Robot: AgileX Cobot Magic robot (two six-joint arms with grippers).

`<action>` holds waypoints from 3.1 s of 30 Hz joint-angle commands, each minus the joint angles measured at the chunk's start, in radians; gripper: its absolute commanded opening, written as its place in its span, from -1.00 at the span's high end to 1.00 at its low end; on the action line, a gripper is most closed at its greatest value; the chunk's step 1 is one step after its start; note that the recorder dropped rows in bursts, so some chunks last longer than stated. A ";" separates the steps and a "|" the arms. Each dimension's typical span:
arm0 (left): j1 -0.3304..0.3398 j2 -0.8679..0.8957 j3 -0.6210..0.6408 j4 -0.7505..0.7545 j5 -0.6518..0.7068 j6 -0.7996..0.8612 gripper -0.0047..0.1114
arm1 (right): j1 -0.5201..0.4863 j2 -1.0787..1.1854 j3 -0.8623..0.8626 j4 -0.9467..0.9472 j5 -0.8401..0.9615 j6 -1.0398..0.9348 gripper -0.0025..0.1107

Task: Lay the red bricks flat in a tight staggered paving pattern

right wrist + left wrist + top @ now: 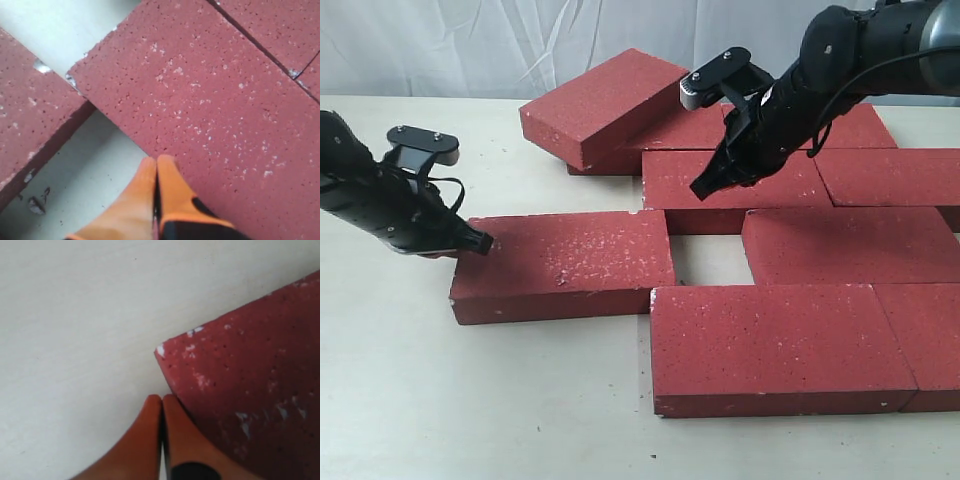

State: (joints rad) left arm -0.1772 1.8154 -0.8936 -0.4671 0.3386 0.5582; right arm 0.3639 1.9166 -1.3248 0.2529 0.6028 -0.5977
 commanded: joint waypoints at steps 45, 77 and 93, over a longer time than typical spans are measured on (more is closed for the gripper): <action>-0.147 0.070 -0.050 -0.045 -0.032 -0.038 0.92 | -0.124 -0.115 0.049 -0.057 -0.004 0.103 0.97; -0.236 0.084 -0.115 -0.125 -0.025 -0.042 0.92 | -0.124 -0.106 0.049 -0.044 -0.010 0.101 0.97; -0.232 0.084 -0.116 -0.071 -0.029 -0.023 0.92 | -0.124 -0.106 0.049 -0.042 -0.012 0.101 0.97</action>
State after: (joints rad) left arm -0.4079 1.8964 -1.0041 -0.5673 0.3045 0.5308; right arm 0.2454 1.8095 -1.2786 0.2112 0.6034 -0.4934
